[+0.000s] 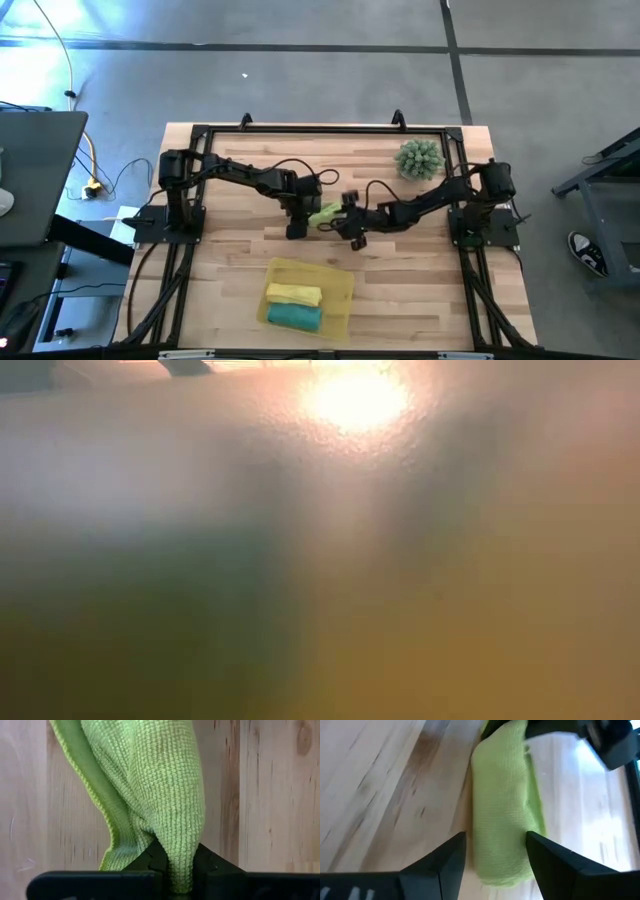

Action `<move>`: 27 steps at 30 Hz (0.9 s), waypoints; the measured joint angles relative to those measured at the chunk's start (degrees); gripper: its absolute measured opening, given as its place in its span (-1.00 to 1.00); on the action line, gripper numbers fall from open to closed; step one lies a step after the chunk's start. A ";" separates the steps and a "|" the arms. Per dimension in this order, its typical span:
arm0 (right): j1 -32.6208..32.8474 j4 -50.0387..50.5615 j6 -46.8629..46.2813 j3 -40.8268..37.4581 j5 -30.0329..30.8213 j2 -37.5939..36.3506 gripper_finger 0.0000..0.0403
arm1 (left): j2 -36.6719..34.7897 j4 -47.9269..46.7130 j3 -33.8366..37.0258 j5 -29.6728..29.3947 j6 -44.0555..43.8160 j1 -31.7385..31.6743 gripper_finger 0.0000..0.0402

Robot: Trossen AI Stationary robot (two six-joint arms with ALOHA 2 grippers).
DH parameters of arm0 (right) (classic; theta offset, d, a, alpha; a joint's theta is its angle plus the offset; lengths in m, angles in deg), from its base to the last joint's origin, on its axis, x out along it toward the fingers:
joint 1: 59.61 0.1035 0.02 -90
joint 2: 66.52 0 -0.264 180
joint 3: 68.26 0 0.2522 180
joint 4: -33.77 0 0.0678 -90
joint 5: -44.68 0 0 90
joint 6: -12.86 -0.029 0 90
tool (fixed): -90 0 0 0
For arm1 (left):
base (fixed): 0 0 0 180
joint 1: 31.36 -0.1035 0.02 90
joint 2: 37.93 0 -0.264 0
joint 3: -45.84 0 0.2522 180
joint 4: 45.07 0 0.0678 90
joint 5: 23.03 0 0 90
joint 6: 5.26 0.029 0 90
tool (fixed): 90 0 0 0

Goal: Roll microfiber towels into tight, uniform cylinder then place into a basket
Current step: Roll the green towel

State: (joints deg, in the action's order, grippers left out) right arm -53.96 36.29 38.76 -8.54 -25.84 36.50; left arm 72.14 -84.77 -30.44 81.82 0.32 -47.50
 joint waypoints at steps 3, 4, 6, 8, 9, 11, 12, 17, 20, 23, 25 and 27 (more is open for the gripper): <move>-0.08 -1.28 0.10 0.02 -0.07 -0.06 0.00 | 0.00 0.00 0.00 0.01 0.53 -0.02 -0.88; -0.16 -1.31 0.11 0.02 -0.12 -0.06 0.00 | 0.00 0.00 0.00 -0.01 0.84 -0.02 -0.88; -0.57 -1.44 0.10 0.02 -0.25 -0.06 0.00 | 0.00 0.00 0.00 0.01 1.25 -0.02 -0.88; -1.29 -1.17 0.10 0.02 -0.98 -0.06 0.00 | 0.00 0.00 0.00 0.00 1.49 -0.02 -0.88; -1.63 -1.04 0.10 0.02 -1.47 -0.06 0.00 | 0.00 0.00 0.00 0.01 1.49 -0.02 -0.88; -2.19 -1.04 0.09 0.02 -2.19 -0.06 0.00 | 0.00 0.01 0.00 0.01 1.48 -0.02 -0.88; -2.40 -1.04 0.10 0.02 -2.94 -0.06 0.00 | 0.00 0.00 0.00 0.01 1.33 -0.02 -0.88; -3.56 -0.72 -1.76 0.04 -5.02 0.71 0.00 | 0.00 0.02 -0.02 0.03 0.64 -0.02 -0.88; -4.18 -1.08 -3.76 0.23 -5.76 2.54 -0.01 | 0.00 0.02 -0.02 0.16 0.64 -0.02 -0.88; -4.51 -1.49 -6.90 0.31 -6.04 4.07 -0.10 | 0.00 0.02 -0.02 0.16 0.64 -0.02 -0.88; -4.52 -1.32 -8.70 0.32 -6.24 4.26 -0.21 | 0.02 0.02 -0.02 0.16 0.89 -0.02 -0.87; -4.47 -0.91 -10.33 0.33 -6.61 4.29 -0.36 | 0.02 0.00 -0.03 0.06 2.51 -0.02 -0.86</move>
State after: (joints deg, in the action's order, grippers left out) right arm -58.44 35.38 28.43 -8.22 -32.44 40.80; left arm 72.16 -84.77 -30.47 81.87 2.83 -47.52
